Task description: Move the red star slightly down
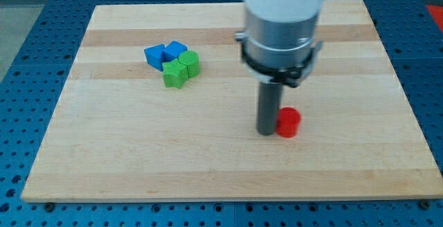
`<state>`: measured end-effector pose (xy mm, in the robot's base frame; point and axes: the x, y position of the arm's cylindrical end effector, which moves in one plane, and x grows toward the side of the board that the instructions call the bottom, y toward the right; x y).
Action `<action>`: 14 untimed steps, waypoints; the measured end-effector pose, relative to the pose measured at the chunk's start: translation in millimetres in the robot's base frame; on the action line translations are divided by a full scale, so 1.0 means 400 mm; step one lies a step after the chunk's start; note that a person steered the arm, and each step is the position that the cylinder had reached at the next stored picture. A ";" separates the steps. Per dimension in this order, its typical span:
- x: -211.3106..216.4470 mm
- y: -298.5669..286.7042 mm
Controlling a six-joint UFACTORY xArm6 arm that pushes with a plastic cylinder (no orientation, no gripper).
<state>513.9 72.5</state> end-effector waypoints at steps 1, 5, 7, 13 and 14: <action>-0.007 0.056; -0.456 -0.133; -0.554 0.023; -0.515 0.142; -0.436 0.081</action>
<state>339.6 105.1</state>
